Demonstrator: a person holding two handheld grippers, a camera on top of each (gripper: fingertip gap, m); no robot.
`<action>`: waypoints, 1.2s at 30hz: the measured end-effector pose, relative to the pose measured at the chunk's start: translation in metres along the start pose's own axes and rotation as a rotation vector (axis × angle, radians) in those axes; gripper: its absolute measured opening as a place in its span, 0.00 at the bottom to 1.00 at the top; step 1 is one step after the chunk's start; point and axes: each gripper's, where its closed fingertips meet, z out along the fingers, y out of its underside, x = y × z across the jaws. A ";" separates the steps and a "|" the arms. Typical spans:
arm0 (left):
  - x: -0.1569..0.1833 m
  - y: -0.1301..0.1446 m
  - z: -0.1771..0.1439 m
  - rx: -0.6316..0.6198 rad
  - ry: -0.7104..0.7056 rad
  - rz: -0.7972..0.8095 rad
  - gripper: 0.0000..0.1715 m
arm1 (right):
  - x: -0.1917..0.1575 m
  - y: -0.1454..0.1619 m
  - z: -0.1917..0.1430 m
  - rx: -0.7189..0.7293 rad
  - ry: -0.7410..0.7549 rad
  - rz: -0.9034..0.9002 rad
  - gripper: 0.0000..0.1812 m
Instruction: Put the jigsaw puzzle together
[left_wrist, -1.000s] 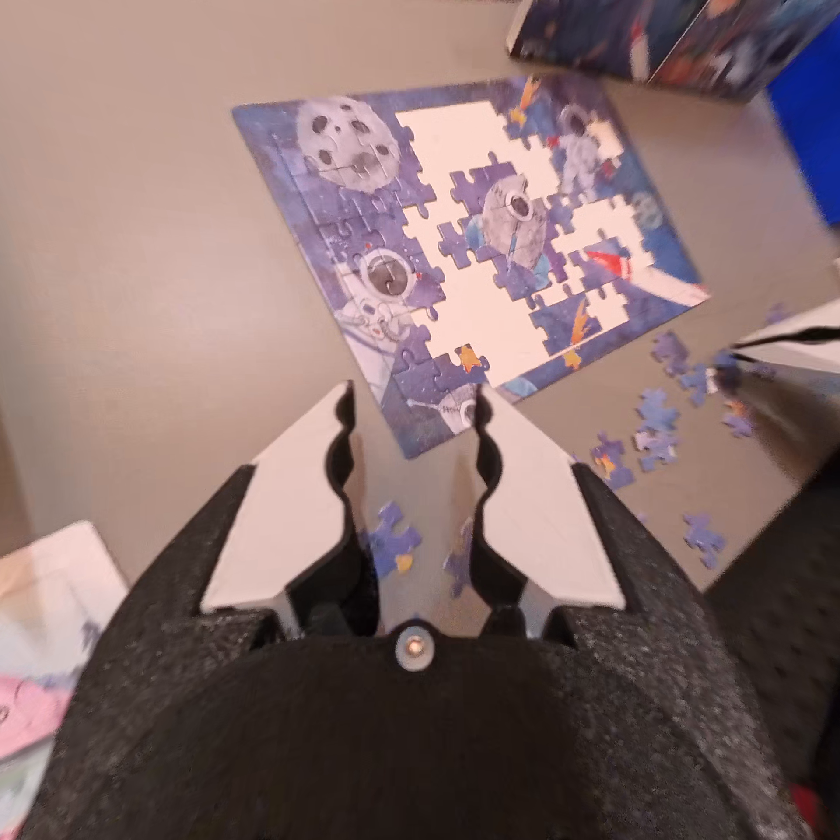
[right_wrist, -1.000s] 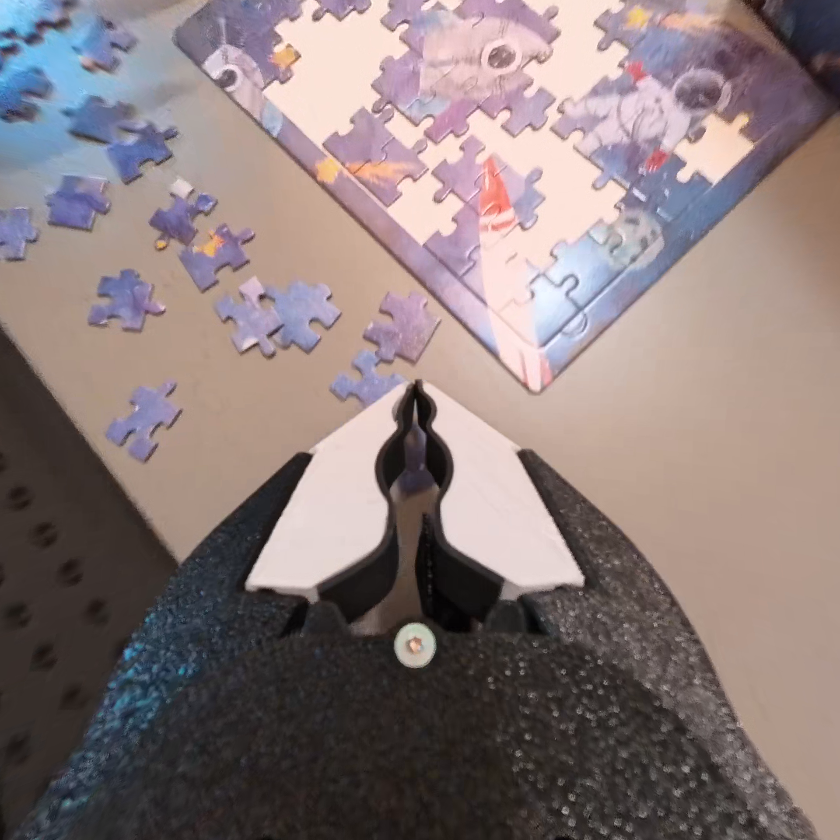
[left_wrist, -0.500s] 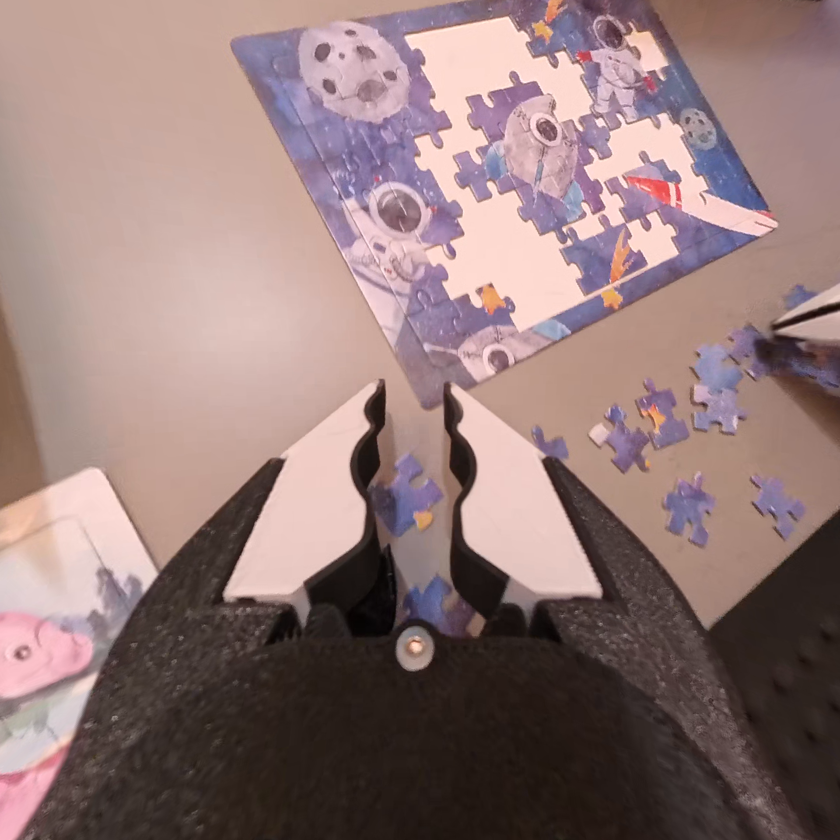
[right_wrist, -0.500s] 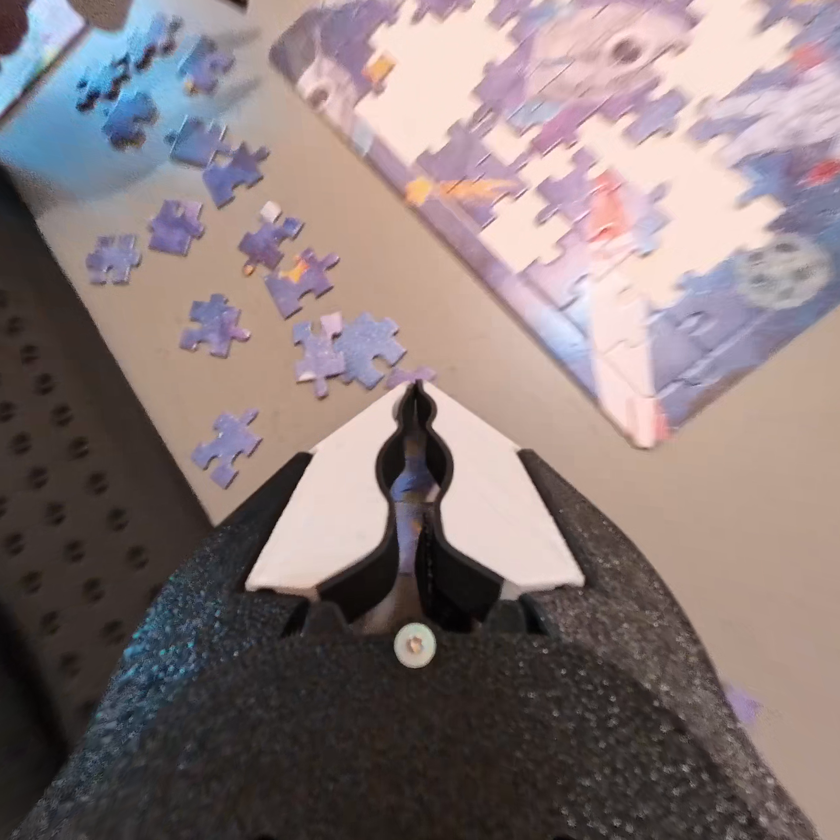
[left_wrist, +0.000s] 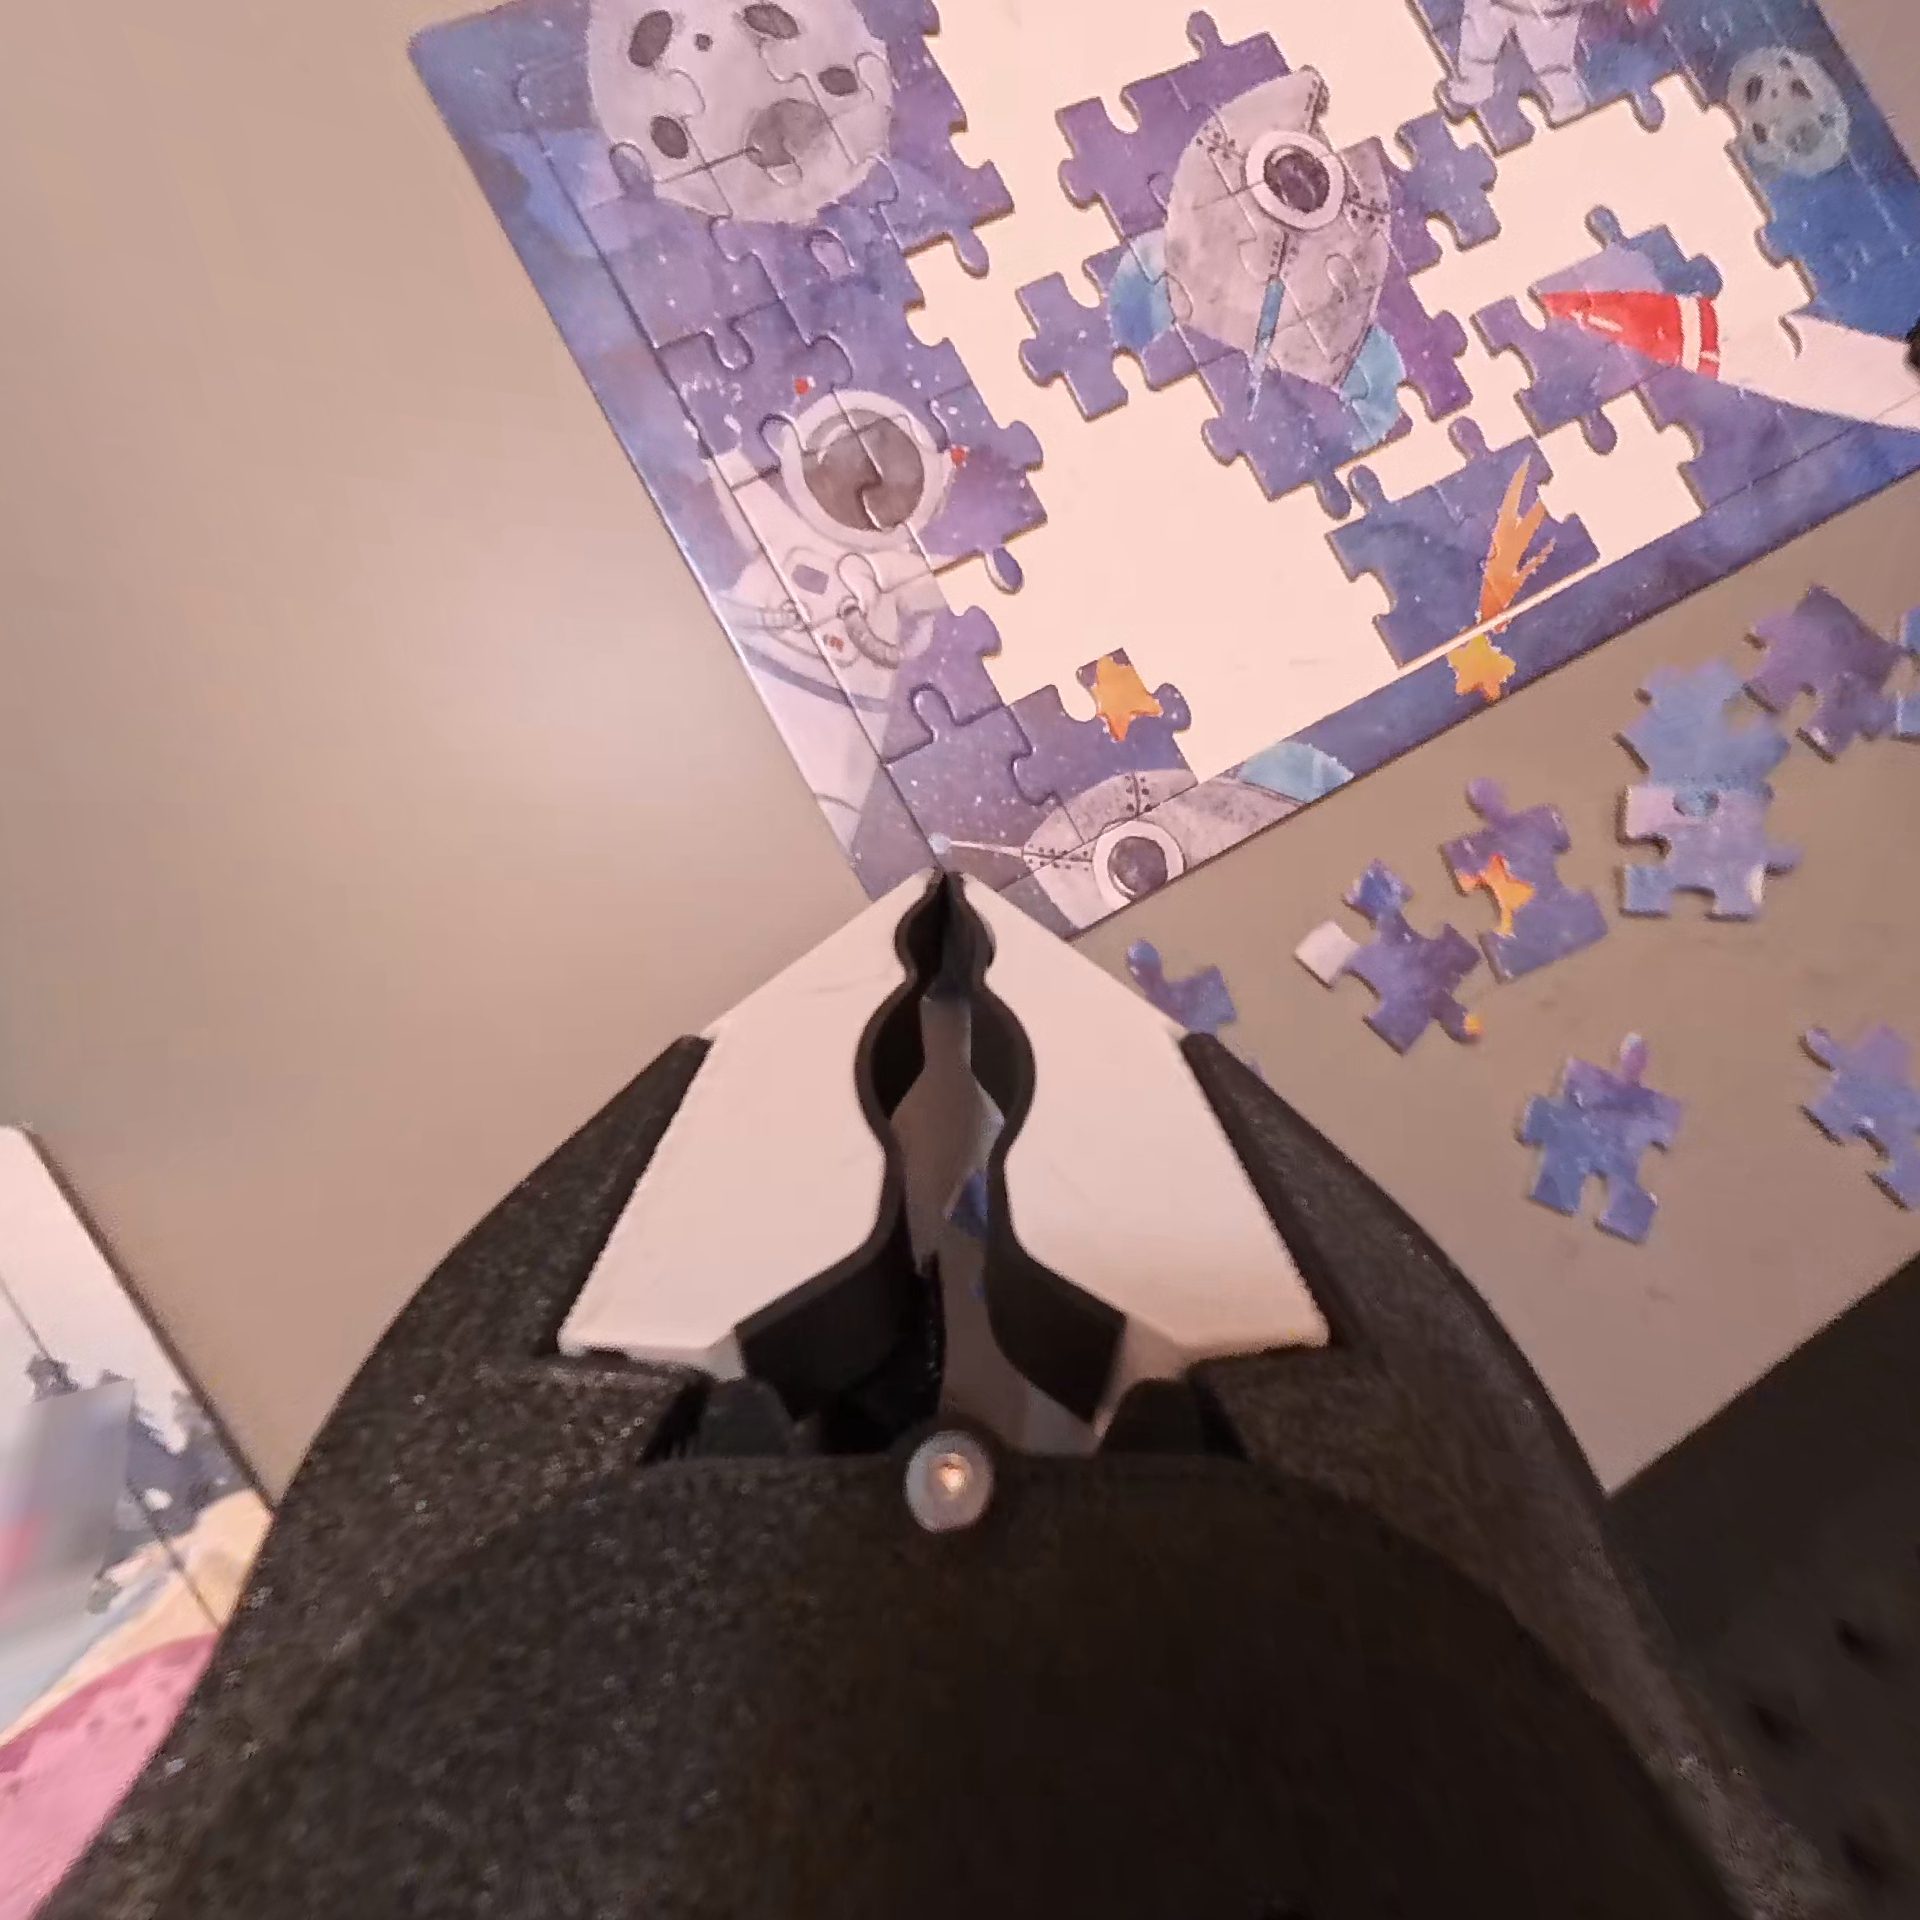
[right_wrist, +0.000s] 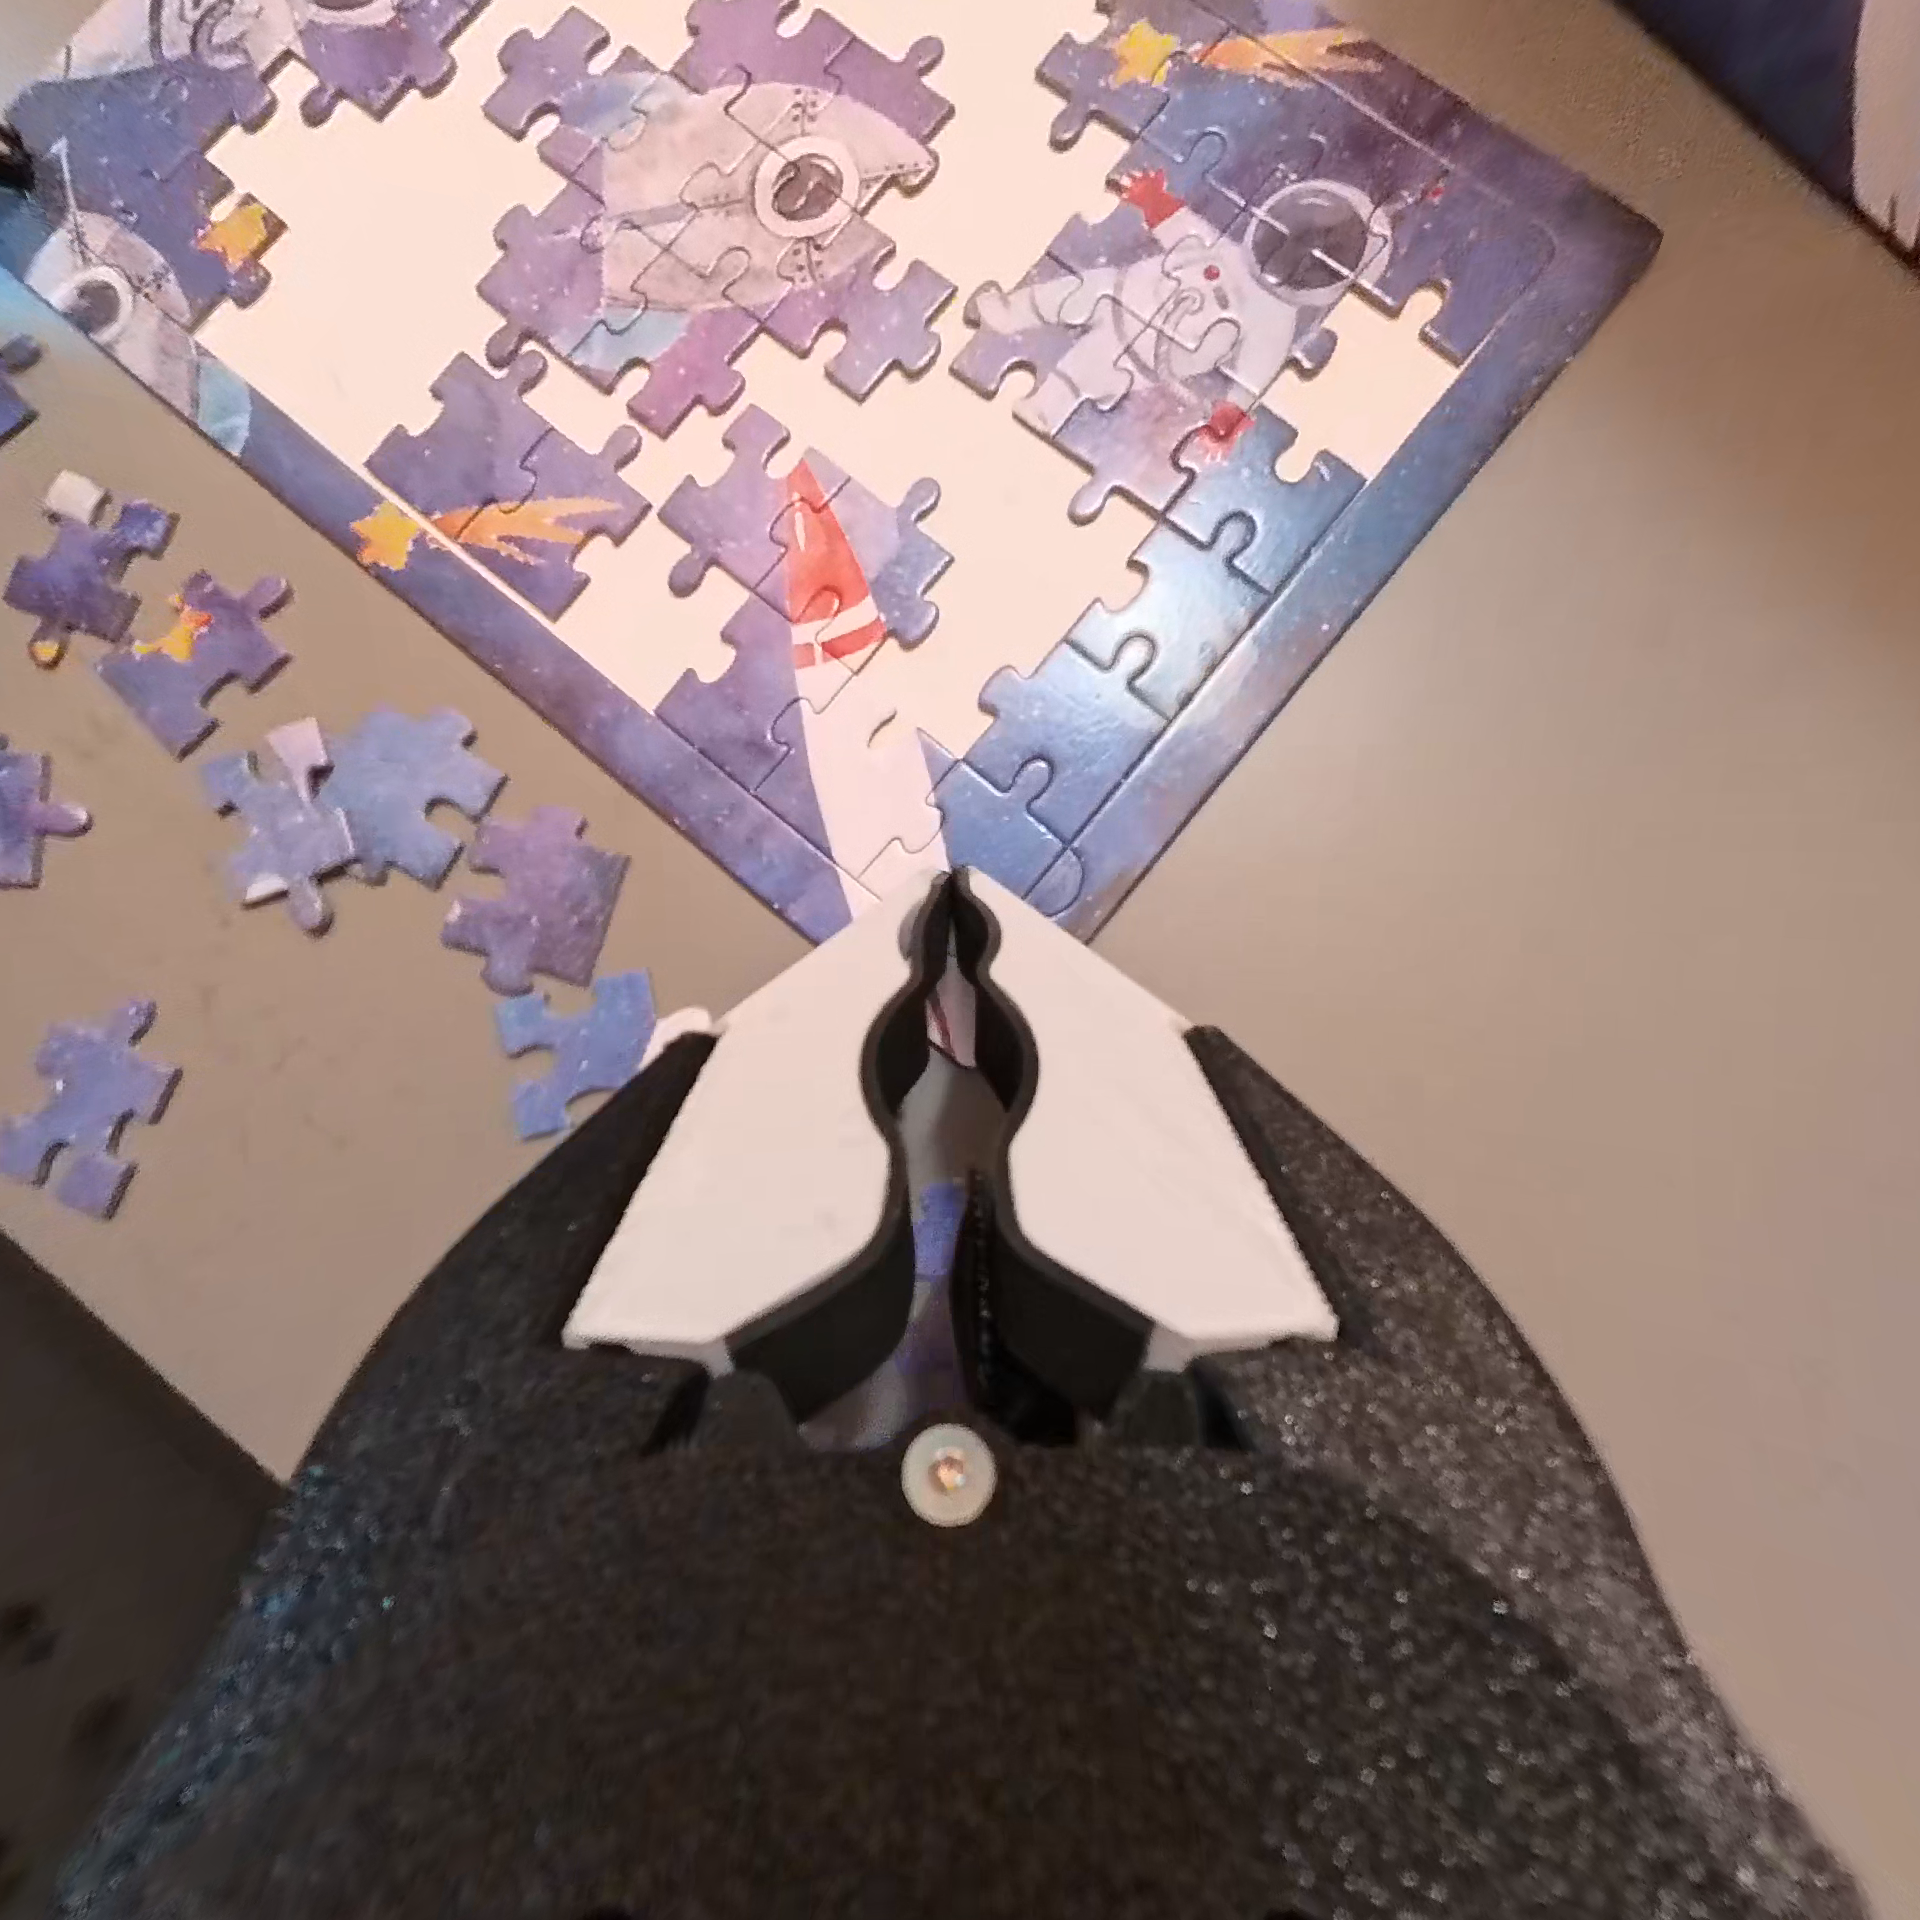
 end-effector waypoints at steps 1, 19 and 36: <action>0.004 0.003 -0.002 -0.009 0.001 0.013 0.00 | -0.001 0.003 -0.002 -0.007 -0.004 -0.002 0.00; -0.024 -0.054 -0.050 0.484 -0.040 -0.069 0.19 | 0.020 0.004 -0.130 0.413 0.142 0.208 0.30; -0.042 -0.044 -0.056 0.392 -0.478 0.119 0.19 | 0.018 0.087 -0.132 0.206 0.159 0.087 0.26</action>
